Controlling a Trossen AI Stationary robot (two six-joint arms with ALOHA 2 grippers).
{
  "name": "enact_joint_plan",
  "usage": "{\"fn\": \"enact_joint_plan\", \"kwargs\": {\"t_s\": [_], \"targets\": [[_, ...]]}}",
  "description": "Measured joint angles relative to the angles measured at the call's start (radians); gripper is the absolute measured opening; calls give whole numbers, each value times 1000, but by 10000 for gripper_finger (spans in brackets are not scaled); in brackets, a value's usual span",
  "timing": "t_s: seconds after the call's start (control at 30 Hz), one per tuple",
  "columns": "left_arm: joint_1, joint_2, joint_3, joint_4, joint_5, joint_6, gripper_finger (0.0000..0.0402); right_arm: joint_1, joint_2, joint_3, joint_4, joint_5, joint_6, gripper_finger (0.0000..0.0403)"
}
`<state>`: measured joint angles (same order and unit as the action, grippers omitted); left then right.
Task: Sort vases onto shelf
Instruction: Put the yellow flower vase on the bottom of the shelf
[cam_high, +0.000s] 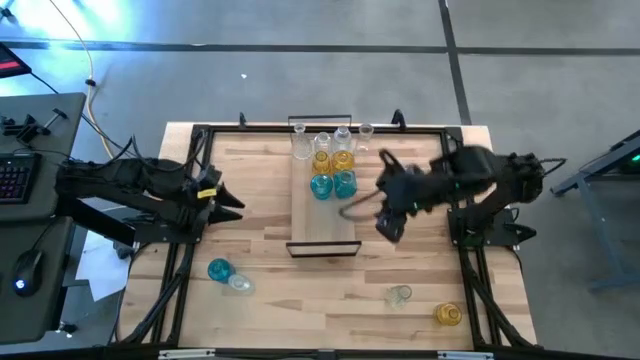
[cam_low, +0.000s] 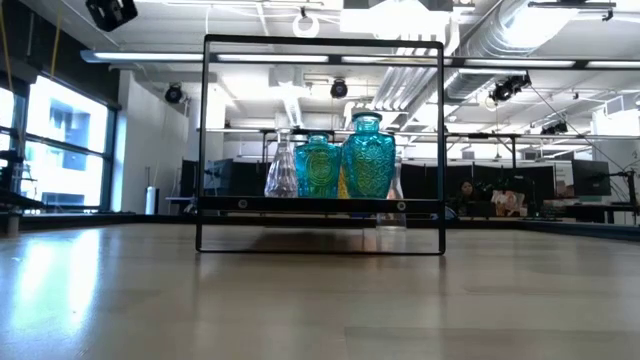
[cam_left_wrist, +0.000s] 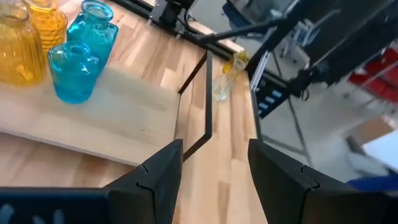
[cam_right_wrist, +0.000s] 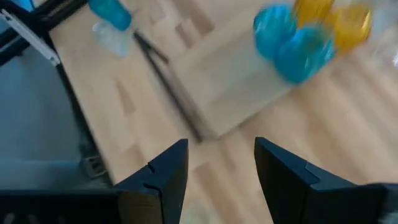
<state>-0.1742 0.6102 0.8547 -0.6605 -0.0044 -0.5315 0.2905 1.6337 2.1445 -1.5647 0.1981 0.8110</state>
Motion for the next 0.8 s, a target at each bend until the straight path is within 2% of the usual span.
{"fn": "enact_joint_plan", "kwargs": {"t_s": [0.13,0.33,0.6,0.8], "targets": [[0,0,0,-2,-4,63,174,124,0,-1,-7,-8,200,167],[0,0,0,0,-5,71,174,282,-3,-35,-7,-71,460,167],[0,0,0,0,-7,65,174,545,-1,-236,2,-308,879,167],[0,0,0,0,-7,62,174,701,-1,-411,77,-336,1132,167]]}}
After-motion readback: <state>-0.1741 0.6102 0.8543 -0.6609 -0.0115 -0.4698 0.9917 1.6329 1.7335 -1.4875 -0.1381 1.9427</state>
